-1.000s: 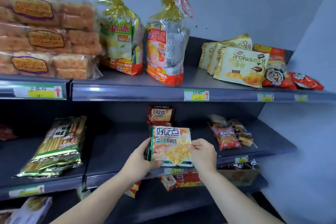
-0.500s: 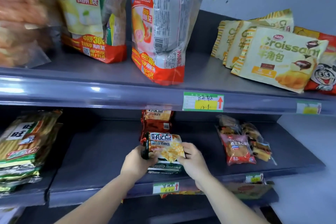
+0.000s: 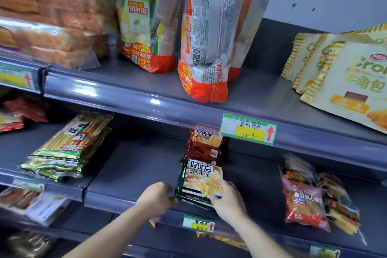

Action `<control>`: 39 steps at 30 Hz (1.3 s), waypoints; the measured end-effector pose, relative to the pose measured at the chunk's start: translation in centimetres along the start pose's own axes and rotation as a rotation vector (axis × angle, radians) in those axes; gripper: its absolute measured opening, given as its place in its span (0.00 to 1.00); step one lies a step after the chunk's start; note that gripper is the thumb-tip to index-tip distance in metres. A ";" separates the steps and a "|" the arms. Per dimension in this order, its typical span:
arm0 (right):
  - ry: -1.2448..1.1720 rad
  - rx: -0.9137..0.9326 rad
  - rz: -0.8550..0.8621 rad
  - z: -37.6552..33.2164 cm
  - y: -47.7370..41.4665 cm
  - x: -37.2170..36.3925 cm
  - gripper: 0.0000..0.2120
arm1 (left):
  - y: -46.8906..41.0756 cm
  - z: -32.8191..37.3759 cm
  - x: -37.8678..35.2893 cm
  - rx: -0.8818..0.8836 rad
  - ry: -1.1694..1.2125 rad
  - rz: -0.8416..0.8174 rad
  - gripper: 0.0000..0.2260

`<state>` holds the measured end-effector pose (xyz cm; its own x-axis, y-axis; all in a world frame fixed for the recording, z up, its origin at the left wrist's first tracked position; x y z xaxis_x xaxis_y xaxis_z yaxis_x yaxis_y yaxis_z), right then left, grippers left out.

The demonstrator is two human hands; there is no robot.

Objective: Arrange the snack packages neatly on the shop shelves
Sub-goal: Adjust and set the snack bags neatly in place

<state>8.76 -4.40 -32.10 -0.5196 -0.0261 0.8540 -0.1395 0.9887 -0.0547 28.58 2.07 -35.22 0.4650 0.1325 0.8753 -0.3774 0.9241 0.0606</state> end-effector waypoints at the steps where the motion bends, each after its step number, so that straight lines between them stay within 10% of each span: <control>1: 0.064 0.052 0.033 -0.7 0.0 0.2 0.22 | 0.6 -0.4 0.9 0.008 -0.022 0.012 0.13; 18: 0.125 0.613 -0.158 -22.5 6.9 -3.5 0.17 | 11.6 -14.4 20.6 0.274 -0.262 0.464 0.06; 39: 0.096 0.694 -0.182 -50.6 13.1 -17.5 0.16 | 15.4 -39.7 36.2 0.366 -0.433 0.568 0.10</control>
<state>58.65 16.48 -21.63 -0.3649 -0.1368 0.9209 -0.7367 0.6472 -0.1958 71.42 35.32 -21.63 -0.2003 0.3272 0.9235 -0.7365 0.5713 -0.3622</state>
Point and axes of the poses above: each hand's wrist, its own y-axis away from the middle knuckle, its own x-axis out of the back of the hand, z = x × y, the point moved 4 cm from there along -y, towards the middle knuckle, and after that the axes turned 15 degrees about z, right-handed, at the moved point
